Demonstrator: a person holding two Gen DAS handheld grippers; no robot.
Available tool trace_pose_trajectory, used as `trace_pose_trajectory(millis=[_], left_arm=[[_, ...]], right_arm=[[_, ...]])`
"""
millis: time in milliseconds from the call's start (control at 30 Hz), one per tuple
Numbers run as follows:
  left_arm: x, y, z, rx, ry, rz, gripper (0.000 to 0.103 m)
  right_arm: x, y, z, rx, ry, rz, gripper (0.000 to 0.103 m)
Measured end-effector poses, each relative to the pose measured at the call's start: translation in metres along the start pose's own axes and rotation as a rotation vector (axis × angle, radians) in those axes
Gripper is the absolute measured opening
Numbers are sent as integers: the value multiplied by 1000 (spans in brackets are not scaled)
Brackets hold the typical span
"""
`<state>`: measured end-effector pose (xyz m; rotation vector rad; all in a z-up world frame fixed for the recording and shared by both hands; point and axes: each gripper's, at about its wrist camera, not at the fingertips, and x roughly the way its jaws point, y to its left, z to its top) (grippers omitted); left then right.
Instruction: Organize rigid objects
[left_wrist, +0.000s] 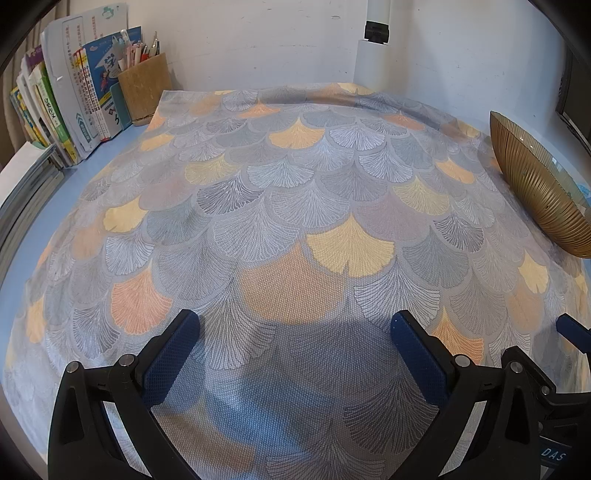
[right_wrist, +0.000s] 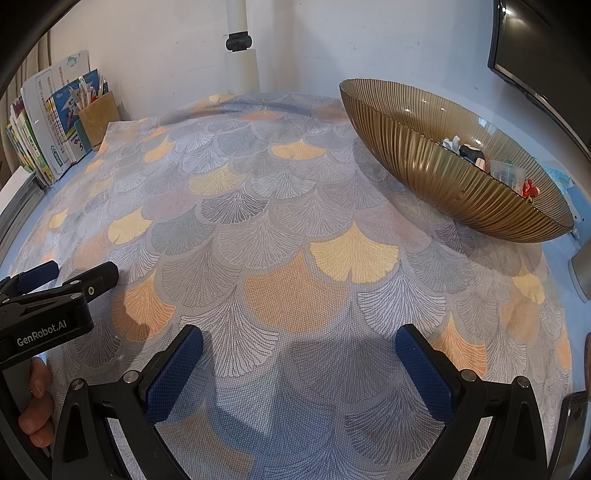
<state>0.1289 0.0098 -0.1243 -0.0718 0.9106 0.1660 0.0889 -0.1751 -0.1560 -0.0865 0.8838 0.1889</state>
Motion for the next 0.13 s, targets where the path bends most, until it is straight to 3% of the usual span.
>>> trace_pose_trajectory(millis=[133], left_arm=[[1,0,0,1,0,0,103]], right_arm=[[0,0,0,0,0,0,103]])
